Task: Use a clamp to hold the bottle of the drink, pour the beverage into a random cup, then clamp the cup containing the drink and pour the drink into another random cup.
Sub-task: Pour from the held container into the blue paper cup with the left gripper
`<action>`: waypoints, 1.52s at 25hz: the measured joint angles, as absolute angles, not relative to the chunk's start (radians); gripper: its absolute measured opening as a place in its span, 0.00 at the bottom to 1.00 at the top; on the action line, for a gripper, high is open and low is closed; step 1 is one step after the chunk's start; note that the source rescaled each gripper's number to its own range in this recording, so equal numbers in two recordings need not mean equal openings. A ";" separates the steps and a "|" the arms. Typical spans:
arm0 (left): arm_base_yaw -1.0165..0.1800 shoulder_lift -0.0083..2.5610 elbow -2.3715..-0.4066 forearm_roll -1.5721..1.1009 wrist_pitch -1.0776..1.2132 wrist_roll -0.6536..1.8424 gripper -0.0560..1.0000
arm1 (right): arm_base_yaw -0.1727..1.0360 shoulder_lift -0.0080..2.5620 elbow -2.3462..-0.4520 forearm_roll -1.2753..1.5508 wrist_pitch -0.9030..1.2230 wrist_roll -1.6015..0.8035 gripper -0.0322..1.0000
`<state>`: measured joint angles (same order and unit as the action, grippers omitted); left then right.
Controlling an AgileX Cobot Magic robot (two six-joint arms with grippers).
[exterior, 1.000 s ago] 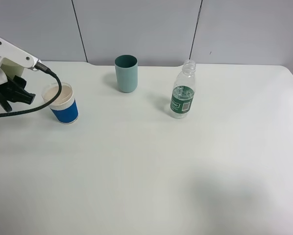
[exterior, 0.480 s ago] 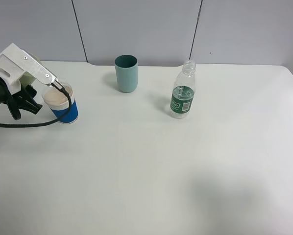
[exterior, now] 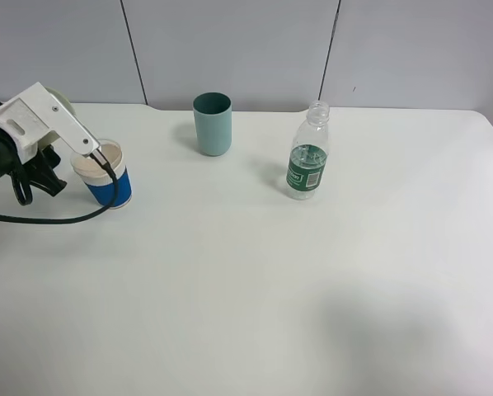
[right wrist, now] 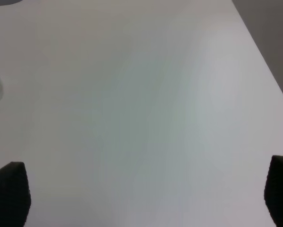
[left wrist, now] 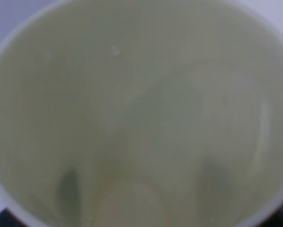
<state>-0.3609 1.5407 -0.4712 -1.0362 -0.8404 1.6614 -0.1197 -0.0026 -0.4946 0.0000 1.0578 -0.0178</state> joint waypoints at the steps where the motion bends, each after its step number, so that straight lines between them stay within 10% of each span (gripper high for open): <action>1: -0.361 1.541 -0.471 -1.031 -0.851 1.671 0.07 | -0.120 -0.003 -0.495 0.000 1.058 -0.018 1.00; 38: -0.361 1.542 -0.471 -0.934 -0.949 1.886 0.07 | -0.120 -0.003 -0.495 0.000 1.058 -0.018 1.00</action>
<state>-0.3609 1.5422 -0.4712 -0.9338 -0.9487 1.8856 -0.1197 -0.0026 -0.4946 0.0000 1.0578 -0.0178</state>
